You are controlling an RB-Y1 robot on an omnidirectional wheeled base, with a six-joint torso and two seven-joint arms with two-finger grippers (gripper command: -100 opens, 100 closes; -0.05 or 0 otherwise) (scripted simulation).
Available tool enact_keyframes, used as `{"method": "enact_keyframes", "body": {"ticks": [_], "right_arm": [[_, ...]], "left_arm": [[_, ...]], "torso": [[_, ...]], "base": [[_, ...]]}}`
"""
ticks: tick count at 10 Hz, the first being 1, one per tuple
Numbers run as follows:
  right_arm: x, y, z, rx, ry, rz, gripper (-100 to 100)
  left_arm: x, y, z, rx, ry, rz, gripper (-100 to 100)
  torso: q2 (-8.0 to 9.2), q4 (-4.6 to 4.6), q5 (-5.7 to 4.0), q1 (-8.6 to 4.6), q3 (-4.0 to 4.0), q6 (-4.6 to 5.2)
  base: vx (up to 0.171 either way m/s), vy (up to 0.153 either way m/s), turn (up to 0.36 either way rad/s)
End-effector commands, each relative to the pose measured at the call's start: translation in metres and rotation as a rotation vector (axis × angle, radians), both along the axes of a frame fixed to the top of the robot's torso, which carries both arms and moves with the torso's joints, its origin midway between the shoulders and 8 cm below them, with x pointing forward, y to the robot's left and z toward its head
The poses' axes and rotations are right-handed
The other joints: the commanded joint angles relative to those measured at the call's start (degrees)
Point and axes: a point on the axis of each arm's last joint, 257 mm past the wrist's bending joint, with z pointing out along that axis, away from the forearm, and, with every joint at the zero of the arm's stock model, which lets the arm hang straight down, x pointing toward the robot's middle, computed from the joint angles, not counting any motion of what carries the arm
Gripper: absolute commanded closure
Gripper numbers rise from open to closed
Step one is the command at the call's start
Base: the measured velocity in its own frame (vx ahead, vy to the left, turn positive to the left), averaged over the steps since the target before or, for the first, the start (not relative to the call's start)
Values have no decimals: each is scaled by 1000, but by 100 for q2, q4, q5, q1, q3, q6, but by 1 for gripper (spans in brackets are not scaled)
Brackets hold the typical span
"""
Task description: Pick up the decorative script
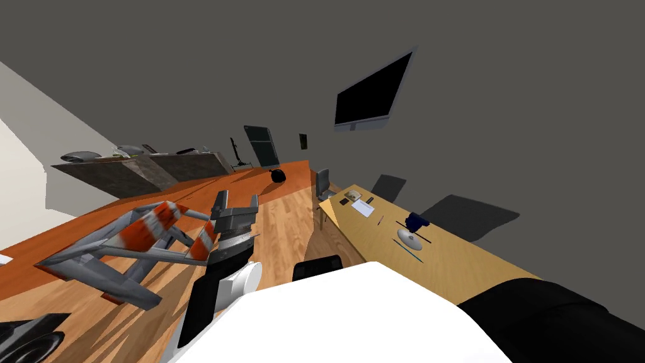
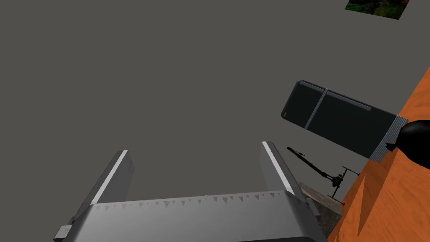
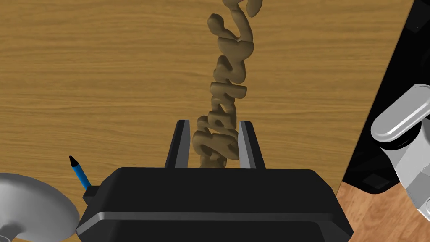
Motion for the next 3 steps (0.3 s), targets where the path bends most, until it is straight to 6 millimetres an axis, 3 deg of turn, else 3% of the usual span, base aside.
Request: {"method": "enact_keyframes", "body": {"ticks": [1,2,3], "right_arm": [[15,-9,7,-6,-8,24,100],[8,-7,5,-5,-4,16,100],[8,-7,5,-5,-4,17,0]], "left_arm": [[0,0,0,0,0,0,0],[0,0,0,0,0,0,0],[0,0,0,0,0,0,0]], "torso": [[0,0,0,0,0,0],[2,0,-2,7,1,0],[6,1,-5,0,3,-6]], "base": [[29,41,-207],[11,17,-31],[0,0,0]]}}
